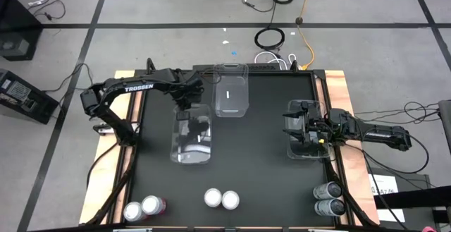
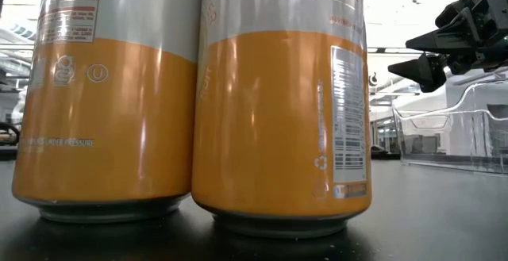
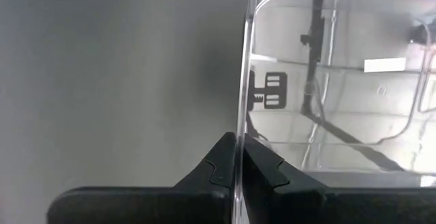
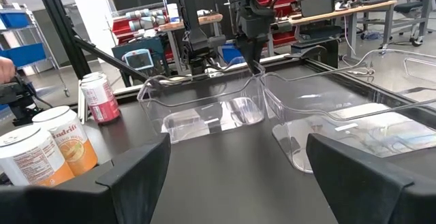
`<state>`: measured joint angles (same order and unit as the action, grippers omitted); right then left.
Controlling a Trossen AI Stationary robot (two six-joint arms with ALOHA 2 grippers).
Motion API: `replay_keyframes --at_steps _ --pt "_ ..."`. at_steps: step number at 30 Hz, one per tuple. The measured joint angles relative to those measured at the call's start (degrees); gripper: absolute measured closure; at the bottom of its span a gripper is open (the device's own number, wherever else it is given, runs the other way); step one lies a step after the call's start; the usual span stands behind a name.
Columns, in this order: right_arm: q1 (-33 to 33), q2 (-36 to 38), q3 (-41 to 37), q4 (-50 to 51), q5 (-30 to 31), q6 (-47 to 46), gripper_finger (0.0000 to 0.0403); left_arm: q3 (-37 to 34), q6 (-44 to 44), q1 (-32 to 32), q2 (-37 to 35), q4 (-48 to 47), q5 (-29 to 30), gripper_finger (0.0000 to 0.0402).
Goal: Sort soda cans
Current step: Move the left transparent bin
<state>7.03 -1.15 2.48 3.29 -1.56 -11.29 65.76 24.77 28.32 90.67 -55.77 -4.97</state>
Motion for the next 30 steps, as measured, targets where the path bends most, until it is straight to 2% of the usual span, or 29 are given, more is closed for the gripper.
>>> replay_keyframes --at_steps 16,30 --pt "0.01 0.02 0.00 0.00 0.00 0.00 0.0067 0.00 -0.03 0.00 0.00 -0.02 1.11 0.0379" --pt "0.02 0.02 -0.01 0.00 0.00 0.00 0.0067 0.62 -0.11 0.00 -0.35 -1.48 2.41 0.0308"
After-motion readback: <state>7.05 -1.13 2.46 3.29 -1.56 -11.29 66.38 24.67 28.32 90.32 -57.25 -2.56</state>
